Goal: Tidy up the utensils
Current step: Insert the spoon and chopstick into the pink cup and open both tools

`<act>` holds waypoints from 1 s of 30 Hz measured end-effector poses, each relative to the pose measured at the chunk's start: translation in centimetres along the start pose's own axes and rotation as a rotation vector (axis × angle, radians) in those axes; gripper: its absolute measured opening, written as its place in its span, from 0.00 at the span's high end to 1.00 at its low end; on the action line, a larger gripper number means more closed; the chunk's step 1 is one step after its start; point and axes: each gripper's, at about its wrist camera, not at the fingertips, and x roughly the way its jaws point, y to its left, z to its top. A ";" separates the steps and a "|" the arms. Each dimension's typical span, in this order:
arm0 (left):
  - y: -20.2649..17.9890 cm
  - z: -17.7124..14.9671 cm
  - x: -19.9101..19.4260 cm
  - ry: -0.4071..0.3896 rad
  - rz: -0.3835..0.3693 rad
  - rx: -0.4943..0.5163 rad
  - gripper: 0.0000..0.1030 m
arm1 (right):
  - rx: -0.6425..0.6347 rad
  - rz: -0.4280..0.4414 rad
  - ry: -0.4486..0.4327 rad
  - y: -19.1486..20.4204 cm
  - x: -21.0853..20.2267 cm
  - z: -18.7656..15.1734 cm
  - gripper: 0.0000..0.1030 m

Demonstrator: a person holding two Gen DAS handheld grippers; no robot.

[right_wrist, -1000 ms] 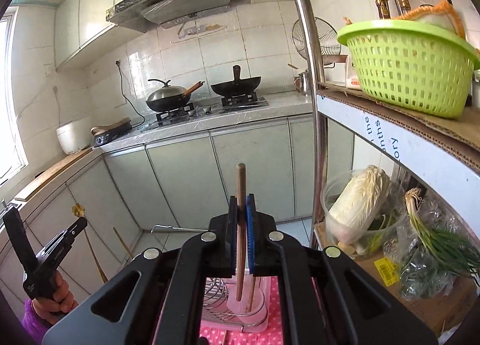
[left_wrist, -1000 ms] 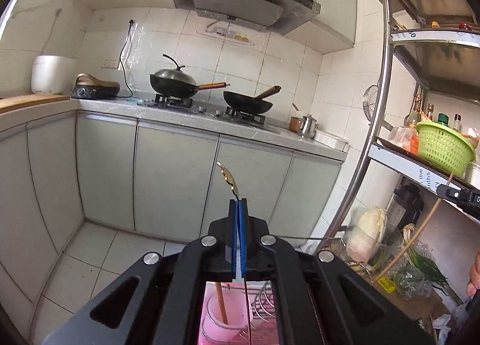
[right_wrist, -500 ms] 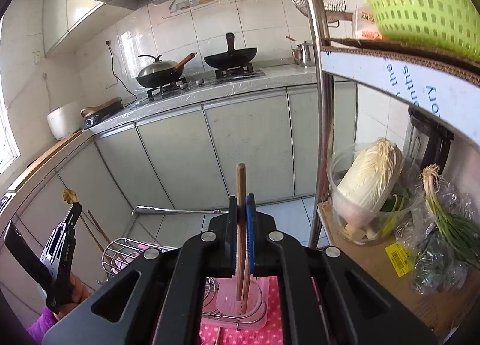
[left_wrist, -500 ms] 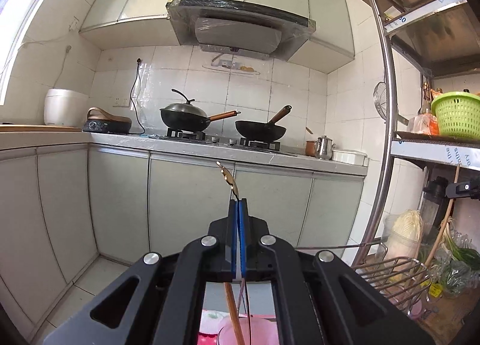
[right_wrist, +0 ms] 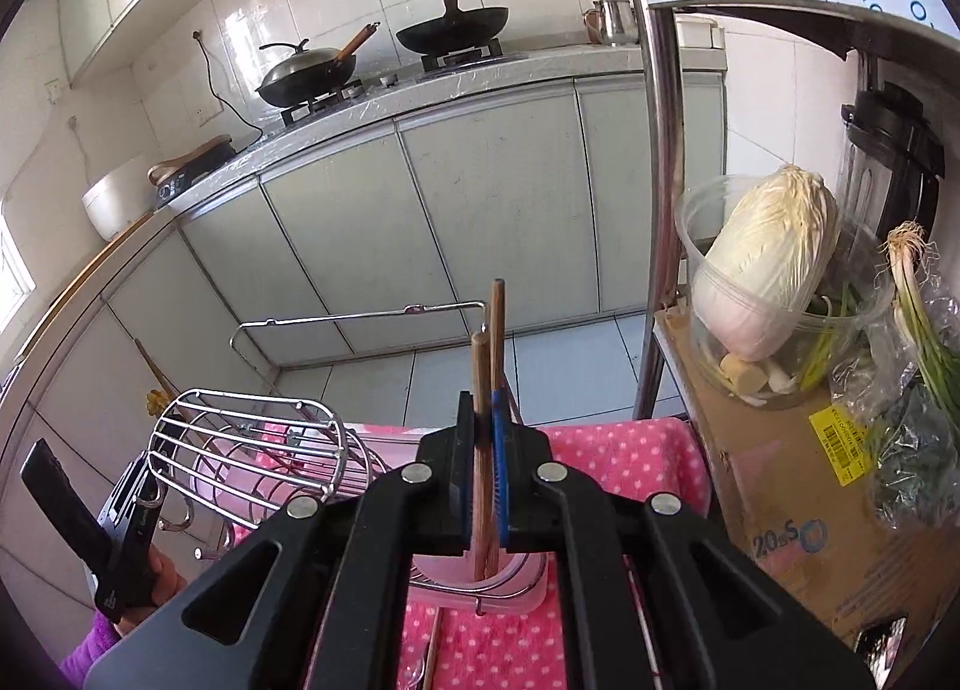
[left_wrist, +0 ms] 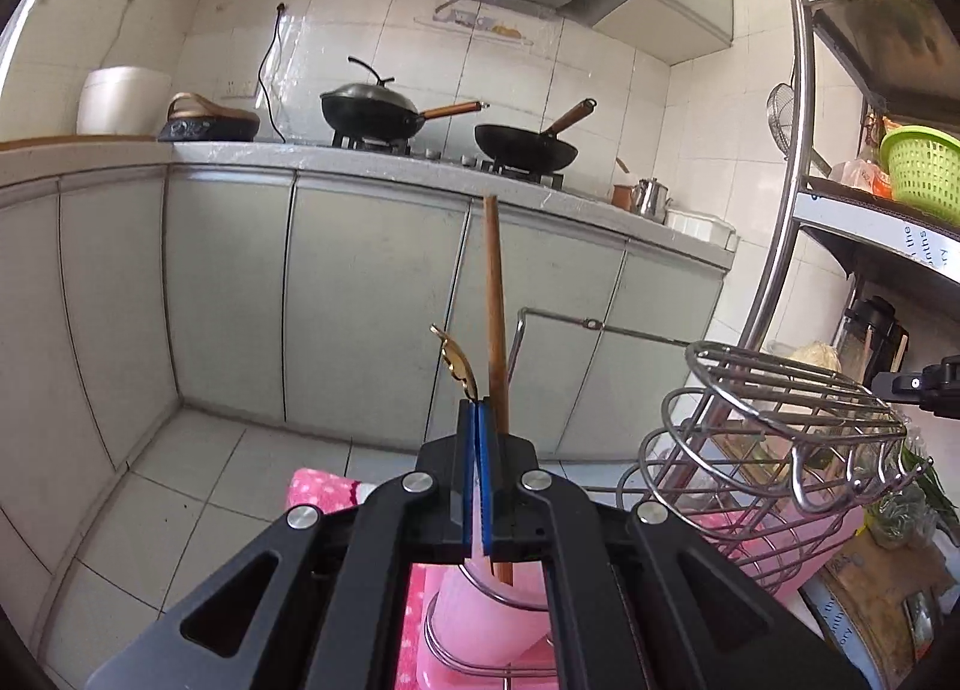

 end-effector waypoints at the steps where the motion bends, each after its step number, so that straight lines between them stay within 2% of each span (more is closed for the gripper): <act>1: 0.3 -0.1 0.2 0.019 -0.006 -0.013 0.99 | 0.001 -0.002 -0.001 0.0 0.1 0.0 0.95; 4: 0.9 -0.1 0.9 0.075 -0.042 -0.047 0.99 | 0.018 0.010 0.005 -0.4 0.1 0.2 0.95; 10: 0.9 0.8 1.9 0.136 -0.079 -0.072 0.98 | 0.017 0.019 0.001 -0.3 0.2 1.7 0.95; 17: 0.4 1.4 2.6 0.194 -0.088 -0.054 0.98 | -0.090 -0.008 0.051 2.6 1.4 3.4 0.95; 22: 0.1 1.7 2.4 0.208 -0.099 -0.043 0.98 | -0.144 -0.027 0.015 4.6 0.2 4.0 0.95; 30: -0.1 1.5 2.9 0.233 -0.093 -0.042 0.97 | -0.184 -0.074 0.124 5.2 2.7 3.6 0.95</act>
